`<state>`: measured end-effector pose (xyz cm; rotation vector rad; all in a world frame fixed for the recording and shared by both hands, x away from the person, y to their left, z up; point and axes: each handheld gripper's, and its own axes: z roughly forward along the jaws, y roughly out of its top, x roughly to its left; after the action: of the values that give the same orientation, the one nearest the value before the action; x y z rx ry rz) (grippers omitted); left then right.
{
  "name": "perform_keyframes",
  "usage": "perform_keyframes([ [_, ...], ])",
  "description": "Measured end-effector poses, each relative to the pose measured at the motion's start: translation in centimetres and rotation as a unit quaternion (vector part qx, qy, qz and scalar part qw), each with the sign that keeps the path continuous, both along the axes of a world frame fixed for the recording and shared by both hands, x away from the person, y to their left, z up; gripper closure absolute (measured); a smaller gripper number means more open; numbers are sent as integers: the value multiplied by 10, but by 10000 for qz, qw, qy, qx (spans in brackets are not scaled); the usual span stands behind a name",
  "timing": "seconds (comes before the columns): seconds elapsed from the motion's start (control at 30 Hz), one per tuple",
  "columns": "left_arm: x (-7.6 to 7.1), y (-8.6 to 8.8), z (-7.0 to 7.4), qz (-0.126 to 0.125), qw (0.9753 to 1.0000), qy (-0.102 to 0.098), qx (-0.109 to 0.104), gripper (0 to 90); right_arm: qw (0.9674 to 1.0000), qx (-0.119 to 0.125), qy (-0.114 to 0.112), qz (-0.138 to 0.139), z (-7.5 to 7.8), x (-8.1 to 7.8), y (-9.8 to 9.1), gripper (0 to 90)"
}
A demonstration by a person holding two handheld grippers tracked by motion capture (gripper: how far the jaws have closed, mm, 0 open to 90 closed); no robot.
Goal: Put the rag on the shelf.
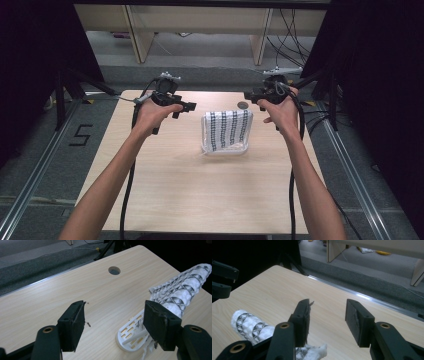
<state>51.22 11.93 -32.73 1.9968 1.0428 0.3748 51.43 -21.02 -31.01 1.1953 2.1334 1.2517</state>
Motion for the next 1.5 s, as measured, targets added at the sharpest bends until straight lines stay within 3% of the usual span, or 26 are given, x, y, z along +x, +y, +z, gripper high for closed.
perform_keyframes([
  [0.3, -24, 5, 0, -137, 9996, -180, -171, 330, 9996, 64, -89, 241, 2, -27, -2, 538],
  [0.33, -31, 6, -2, -196, 9994, -188, -191, 330, 9994, -19, -161, 291, 0, -35, -3, 538],
  [0.4, -36, 7, -4, -233, 9992, -193, -265, 330, 9995, 14, -88, 303, -3, -41, -5, 537],
  [0.83, -59, 15, -22, -328, 9985, -265, -351, 319, 9991, 141, -60, 406, -22, -60, -9, 499],
  [0.87, -62, 16, -23, -353, 9982, -274, -405, 313, 9989, 142, -180, 416, -25, -62, -8, 485],
  [0.9, -64, 17, -23, -388, 9983, -279, -332, 310, 9988, 167, -159, 427, -25, -64, -8, 480],
  [1.03, -70, 19, -24, -364, 9980, -319, -406, 282, 9988, 181, -218, 399, -27, -70, -8, 438],
  [1.07, -75, 20, -25, -346, 9981, -338, -369, 271, 9983, 241, -319, 431, -28, -74, -9, 426],
  [1.23, -81, 22, -30, -384, 9985, -327, -213, 251, 9983, 307, -333, 378, -34, -82, -11, 399],
  [1.27, -82, 23, -32, -406, 9984, -304, -232, 249, 9983, 318, -235, 430, -35, -84, -12, 398],
  [1.37, -84, 22, -35, -441, 9984, -280, -225, 249, 9980, 399, -238, 434, -36, -86, -13, 393],
  [1.4, -85, 22, -39, -476, 9983, -266, -217, 249, 9979, 337, -332, 448, -37, -87, -14, 389],
  [1.5, -87, 21, -43, -481, 9983, -275, -197, 249, 9980, 370, -268, 437, -37, -90, -14, 376],
])
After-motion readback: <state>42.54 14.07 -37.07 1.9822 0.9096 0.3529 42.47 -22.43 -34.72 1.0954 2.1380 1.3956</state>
